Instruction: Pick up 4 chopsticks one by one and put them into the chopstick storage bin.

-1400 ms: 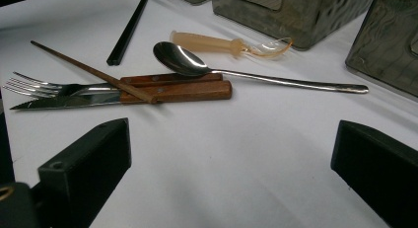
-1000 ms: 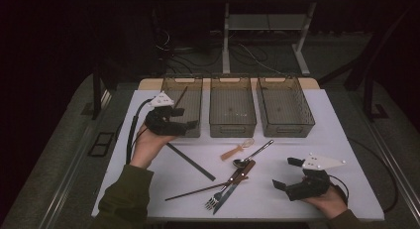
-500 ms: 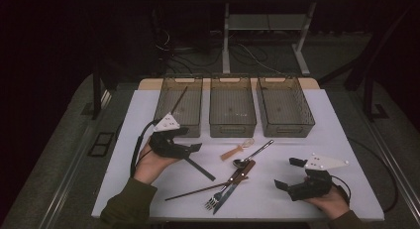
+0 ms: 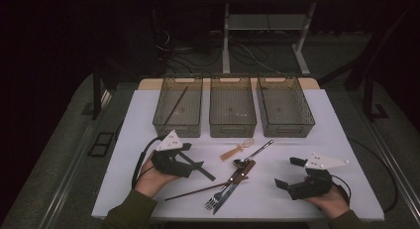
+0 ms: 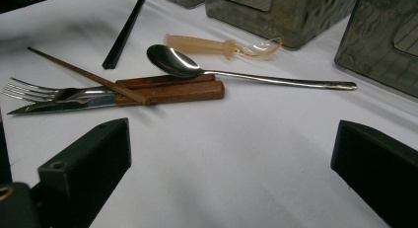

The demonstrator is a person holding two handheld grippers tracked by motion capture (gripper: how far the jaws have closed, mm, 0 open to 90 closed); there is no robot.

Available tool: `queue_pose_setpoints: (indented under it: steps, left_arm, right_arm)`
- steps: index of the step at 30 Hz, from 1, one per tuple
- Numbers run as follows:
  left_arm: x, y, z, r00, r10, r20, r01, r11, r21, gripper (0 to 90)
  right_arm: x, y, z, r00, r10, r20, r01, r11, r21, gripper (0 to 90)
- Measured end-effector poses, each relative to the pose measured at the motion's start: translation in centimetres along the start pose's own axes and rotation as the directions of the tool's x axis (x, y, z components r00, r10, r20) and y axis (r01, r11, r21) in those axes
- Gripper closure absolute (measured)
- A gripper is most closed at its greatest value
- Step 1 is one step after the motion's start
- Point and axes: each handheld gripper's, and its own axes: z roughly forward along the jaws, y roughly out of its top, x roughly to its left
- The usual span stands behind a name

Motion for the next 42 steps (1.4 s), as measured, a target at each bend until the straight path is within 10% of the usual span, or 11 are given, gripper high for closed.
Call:
queue_pose_setpoints:
  steps: [19,42]
  left_arm:
    - [-2.1,-2.9,-0.1,0.996,0.009,0.089,-0.012,0.9994,0.032,27.2]
    - [-3.6,-2.8,2.6,0.9694,0.076,0.234,-0.107,0.9865,0.124,64.5]
  right_arm:
    - [0.1,0.1,0.1,1.0,0.002,-0.006,-0.002,1.0,-0.001,1.5]
    - [0.2,0.2,0.4,1.0,-0.006,-0.003,0.006,0.9999,0.01,1.6]
